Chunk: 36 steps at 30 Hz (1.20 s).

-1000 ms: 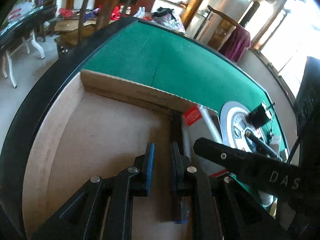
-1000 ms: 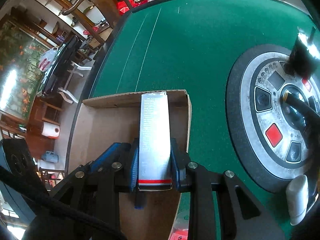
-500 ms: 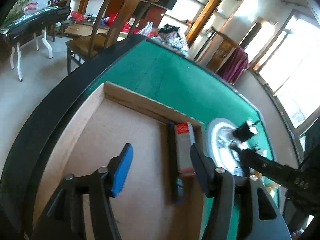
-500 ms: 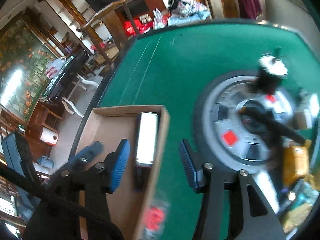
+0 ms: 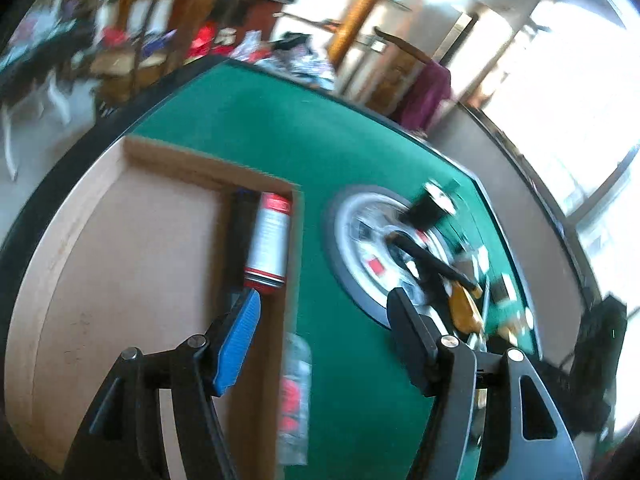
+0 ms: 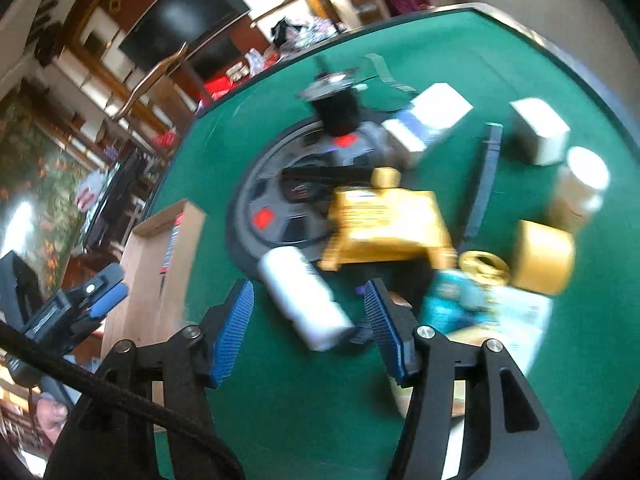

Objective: Organize objects
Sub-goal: 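Grasp the white bottle with the left gripper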

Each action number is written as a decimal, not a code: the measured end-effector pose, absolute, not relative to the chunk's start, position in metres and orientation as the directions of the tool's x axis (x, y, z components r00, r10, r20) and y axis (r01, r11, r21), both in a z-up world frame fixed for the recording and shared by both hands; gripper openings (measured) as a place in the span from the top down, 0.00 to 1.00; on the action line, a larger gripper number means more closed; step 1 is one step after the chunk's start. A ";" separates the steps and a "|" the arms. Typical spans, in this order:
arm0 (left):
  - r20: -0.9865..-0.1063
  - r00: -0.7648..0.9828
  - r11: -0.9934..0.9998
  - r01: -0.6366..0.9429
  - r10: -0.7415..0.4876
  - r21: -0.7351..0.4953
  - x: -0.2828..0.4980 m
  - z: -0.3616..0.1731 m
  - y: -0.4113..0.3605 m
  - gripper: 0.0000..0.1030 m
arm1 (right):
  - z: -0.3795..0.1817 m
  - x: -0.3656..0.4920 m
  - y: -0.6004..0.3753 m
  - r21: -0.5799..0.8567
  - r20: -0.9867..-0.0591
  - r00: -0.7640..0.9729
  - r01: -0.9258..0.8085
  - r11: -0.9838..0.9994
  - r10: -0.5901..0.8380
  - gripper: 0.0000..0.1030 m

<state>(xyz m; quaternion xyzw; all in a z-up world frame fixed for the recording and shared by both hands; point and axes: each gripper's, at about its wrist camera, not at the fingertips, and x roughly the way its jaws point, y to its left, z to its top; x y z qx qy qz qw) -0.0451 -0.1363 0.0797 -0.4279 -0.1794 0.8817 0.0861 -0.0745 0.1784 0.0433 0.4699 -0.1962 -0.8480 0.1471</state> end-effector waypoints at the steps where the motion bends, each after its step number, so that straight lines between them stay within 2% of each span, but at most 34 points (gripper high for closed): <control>1: -0.727 -0.611 -0.924 -0.018 0.312 -0.382 -0.042 0.082 -0.127 0.42 | 0.043 -0.073 0.187 0.474 -0.731 -0.531 0.055 -0.879 -0.428 0.45; 6: -0.769 -0.538 -0.929 -0.077 0.344 -0.362 -0.041 0.072 -0.068 0.42 | 0.038 -0.065 0.215 0.457 -0.686 -0.622 0.035 -0.889 -0.378 0.45; 13: -0.835 -0.471 -0.945 0.004 0.286 -0.326 -0.063 0.026 -0.018 0.42 | 0.039 -0.062 0.252 0.478 -0.622 -0.699 0.017 -0.878 -0.353 0.45; 21: -0.824 -0.538 -0.973 0.029 0.178 -0.229 -0.074 0.017 0.007 0.40 | 0.034 -0.065 0.273 0.548 -0.599 -0.710 -0.025 -0.836 -0.371 0.45; 30: -0.794 -0.554 -0.956 -0.012 0.250 -0.293 -0.075 0.021 0.013 0.41 | 0.031 -0.068 0.268 0.537 -0.606 -0.703 -0.016 -0.844 -0.372 0.45; 36: -0.787 -0.567 -0.962 -0.042 0.246 -0.270 -0.077 0.025 0.026 0.41 | 0.028 -0.071 0.267 0.537 -0.610 -0.697 -0.014 -0.843 -0.377 0.45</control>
